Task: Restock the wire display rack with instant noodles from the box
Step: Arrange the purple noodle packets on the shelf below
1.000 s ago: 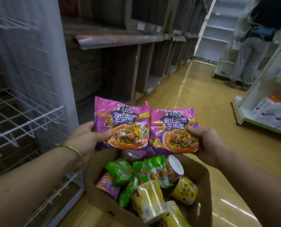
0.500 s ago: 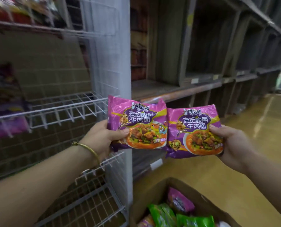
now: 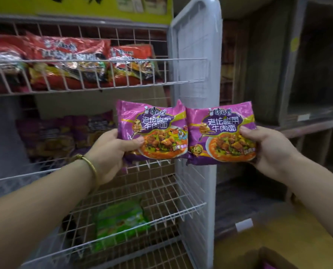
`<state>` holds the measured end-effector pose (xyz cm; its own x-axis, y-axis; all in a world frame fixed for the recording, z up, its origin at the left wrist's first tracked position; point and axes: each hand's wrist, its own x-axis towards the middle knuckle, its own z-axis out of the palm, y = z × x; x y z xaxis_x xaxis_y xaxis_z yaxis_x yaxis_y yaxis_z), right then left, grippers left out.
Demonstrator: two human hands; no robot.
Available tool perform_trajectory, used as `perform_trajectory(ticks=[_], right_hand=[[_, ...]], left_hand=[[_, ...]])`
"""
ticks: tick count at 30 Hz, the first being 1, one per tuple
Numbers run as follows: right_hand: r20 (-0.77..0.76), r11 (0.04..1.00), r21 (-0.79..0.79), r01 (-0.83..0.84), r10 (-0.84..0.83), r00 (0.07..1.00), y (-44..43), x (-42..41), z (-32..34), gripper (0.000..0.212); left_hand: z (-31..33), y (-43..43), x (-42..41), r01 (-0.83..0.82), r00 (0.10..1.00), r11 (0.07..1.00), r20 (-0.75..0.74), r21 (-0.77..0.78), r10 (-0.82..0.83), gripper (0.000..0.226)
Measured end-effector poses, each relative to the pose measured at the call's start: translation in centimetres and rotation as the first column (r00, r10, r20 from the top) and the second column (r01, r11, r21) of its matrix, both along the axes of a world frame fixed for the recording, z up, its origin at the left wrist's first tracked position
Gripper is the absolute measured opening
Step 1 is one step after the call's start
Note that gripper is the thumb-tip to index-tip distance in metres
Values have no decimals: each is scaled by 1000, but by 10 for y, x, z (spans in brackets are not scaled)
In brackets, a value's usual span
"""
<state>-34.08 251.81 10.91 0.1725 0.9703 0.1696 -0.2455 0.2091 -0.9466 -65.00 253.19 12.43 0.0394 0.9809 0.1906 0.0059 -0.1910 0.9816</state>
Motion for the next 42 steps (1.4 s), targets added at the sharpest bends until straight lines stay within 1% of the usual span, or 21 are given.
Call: perform_trajectory(ticks=[2, 6, 10, 14, 17, 22, 28, 31, 33, 34, 35, 36, 37, 38, 39, 40, 42], right_hand=[[46, 1000, 3, -20, 19, 999, 6, -15, 6, 28], [95, 999, 14, -50, 48, 994, 13, -39, 16, 26], [100, 997, 11, -73, 72, 992, 12, -61, 27, 17], [119, 997, -11, -74, 75, 990, 16, -85, 36, 22], [144, 997, -25, -73, 76, 987, 21, -107, 40, 20], [183, 995, -46, -85, 92, 979, 41, -145, 38, 27], [195, 992, -40, -123, 129, 972, 72, -190, 37, 19], [185, 988, -42, -150, 156, 970, 88, -217, 33, 17], [200, 987, -59, -149, 158, 967, 99, -236, 30, 21], [212, 988, -72, -138, 150, 966, 104, -246, 29, 27], [222, 989, -83, -126, 141, 965, 108, -256, 28, 38], [230, 989, -85, -118, 135, 964, 113, -262, 27, 52], [235, 991, -77, -112, 127, 964, 122, -267, 26, 68], [241, 992, -66, -107, 120, 963, 131, -271, 25, 81], [245, 992, -58, -109, 120, 962, 139, -275, 24, 86], [246, 992, -54, -117, 127, 961, 143, -280, 23, 83], [262, 989, -40, -140, 145, 954, 140, -292, 25, 63]], left_hand=[[6, -3, -15, -30, 1000, 1000, 4, 8, 30, 28], [15, -6, -41, -80, 997, 996, 10, 41, 80, 29], [19, -8, -63, -103, 994, 993, 28, 64, 101, 27], [20, -4, -86, -116, 993, 991, 43, 62, 113, 23], [19, -1, -104, -136, 990, 990, 43, 39, 135, 25], [15, 5, -136, -205, 977, 979, 60, 15, 204, 24], [13, 13, -177, -285, 955, 958, 84, -10, 285, 34], [11, 18, -197, -346, 936, 938, 63, -9, 346, 40], [10, 26, -213, -410, 911, 912, 56, 10, 409, 43], [9, 29, -219, -446, 893, 895, 69, 7, 445, 49], [6, 34, -226, -485, 872, 874, 72, -8, 485, 57], [5, 38, -230, -511, 857, 859, 61, -18, 511, 60], [4, 44, -235, -533, 845, 846, 57, -13, 532, 53], [1, 51, -242, -562, 825, 827, 54, -10, 562, 41], [2, 51, -244, -588, 807, 809, 56, -11, 588, 32], [3, 53, -248, -610, 791, 792, 41, -21, 610, 33], [3, 61, -258, -619, 785, 785, -6, -14, 619, 45]])
